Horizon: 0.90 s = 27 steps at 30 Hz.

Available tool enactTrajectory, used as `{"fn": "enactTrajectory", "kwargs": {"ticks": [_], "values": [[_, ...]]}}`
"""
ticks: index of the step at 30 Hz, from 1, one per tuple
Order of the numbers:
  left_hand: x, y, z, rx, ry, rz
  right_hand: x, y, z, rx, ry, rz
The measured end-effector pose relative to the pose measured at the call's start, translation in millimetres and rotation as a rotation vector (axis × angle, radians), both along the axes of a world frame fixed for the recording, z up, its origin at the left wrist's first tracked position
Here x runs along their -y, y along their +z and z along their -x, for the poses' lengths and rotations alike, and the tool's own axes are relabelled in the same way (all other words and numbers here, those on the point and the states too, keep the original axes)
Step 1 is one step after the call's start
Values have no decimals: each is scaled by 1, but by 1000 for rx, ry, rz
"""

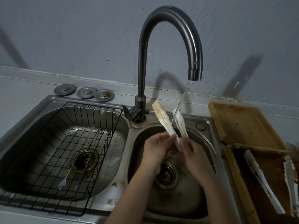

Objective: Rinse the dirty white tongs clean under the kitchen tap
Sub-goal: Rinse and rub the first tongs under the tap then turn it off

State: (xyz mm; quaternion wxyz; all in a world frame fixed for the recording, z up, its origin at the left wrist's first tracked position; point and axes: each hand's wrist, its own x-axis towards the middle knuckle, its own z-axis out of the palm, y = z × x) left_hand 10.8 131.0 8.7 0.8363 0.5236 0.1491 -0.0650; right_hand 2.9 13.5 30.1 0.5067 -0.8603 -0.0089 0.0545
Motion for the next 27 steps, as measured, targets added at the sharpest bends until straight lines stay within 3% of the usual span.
{"fn": "enactTrajectory", "kwargs": {"ticks": [5, 9, 12, 21, 24, 27], "values": [[14, -14, 15, -149, -2, 17, 18, -5, 11, -113, 43, 202], [11, -15, 14, -217, -14, -10, 21, -6, 14, -146, 71, 230], [3, -20, 10, -208, -18, -93, 20, -9, 14, -161, 101, 206], [-8, -18, 3, -151, 101, 53, 13, -10, 13, -86, 178, 270], [-7, -19, 3, -164, 148, -18, 12, -8, 15, -57, 191, 314], [-2, -22, 8, -135, 56, -96, 13, -11, 15, -42, 191, 400]]}}
